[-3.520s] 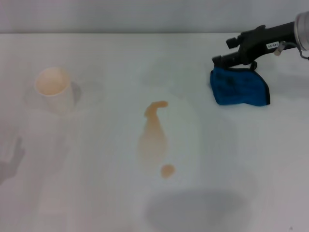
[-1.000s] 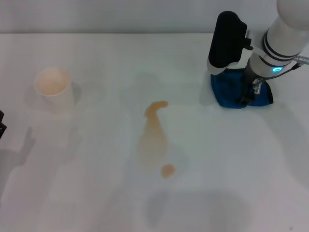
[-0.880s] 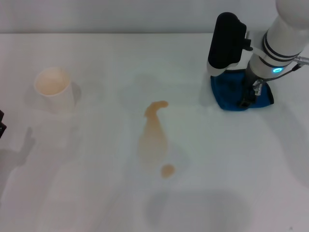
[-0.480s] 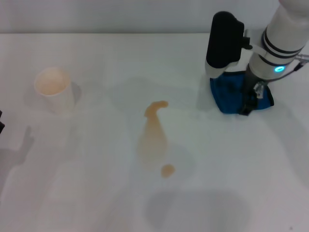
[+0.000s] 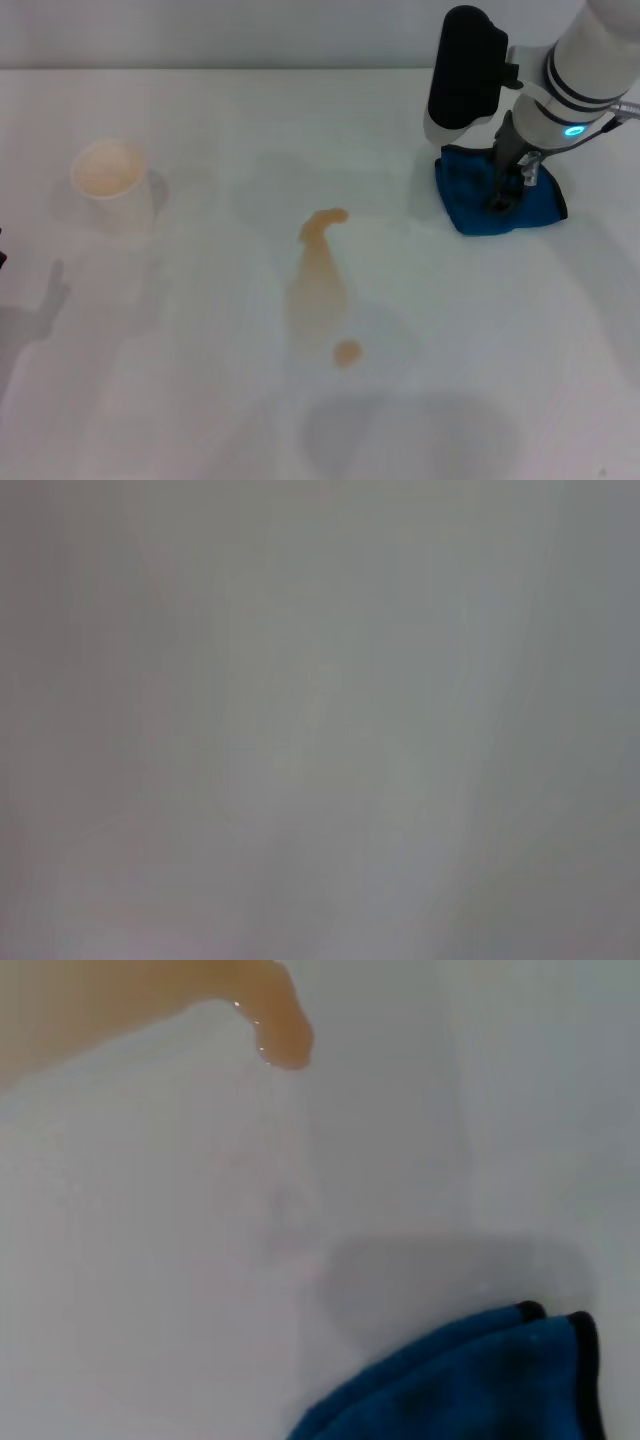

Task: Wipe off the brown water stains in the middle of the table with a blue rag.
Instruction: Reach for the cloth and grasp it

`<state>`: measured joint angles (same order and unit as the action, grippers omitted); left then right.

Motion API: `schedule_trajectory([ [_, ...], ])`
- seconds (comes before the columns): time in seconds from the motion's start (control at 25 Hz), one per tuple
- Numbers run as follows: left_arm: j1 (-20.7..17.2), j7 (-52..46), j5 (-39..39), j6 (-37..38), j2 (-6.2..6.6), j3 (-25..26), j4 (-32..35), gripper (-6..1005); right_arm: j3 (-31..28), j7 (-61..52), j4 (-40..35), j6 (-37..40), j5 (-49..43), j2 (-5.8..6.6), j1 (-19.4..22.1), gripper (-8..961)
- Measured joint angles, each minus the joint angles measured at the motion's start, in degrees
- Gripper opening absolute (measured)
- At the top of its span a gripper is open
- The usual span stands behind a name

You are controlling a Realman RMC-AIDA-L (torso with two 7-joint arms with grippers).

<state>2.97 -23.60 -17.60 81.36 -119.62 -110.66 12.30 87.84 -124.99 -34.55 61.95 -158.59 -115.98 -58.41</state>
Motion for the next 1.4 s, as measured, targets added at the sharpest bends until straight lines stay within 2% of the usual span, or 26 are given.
schedule_trajectory([
  [0.36,0.02,-0.04,0.00,0.04,-0.03,-0.08,0.02,862,3.45,-0.97,4.88,-7.45,0.24,-0.19,0.49,639],
  [0.56,0.01,-0.04,0.01,0.04,-0.08,-0.09,0.09,861,3.60,-0.68,4.13,-3.15,1.03,-0.19,0.23,638],
  [0.76,0.06,-0.05,0.03,0.04,-0.03,0.27,0.20,861,3.62,-0.03,0.18,4.07,2.28,-0.06,0.29,637],
  [1.0,0.46,-0.04,0.03,-0.01,0.07,0.41,-0.11,861,3.46,0.12,-2.87,5.91,3.37,0.13,0.59,636],
  [1.16,0.63,-0.05,0.03,-0.05,0.09,0.44,-0.11,862,3.44,0.12,-2.53,4.05,3.29,0.11,0.65,635],
  [1.4,0.59,-0.05,0.03,-0.08,0.09,0.34,-0.09,862,3.81,-0.48,0.66,-3.35,2.69,-0.08,0.78,634],
])
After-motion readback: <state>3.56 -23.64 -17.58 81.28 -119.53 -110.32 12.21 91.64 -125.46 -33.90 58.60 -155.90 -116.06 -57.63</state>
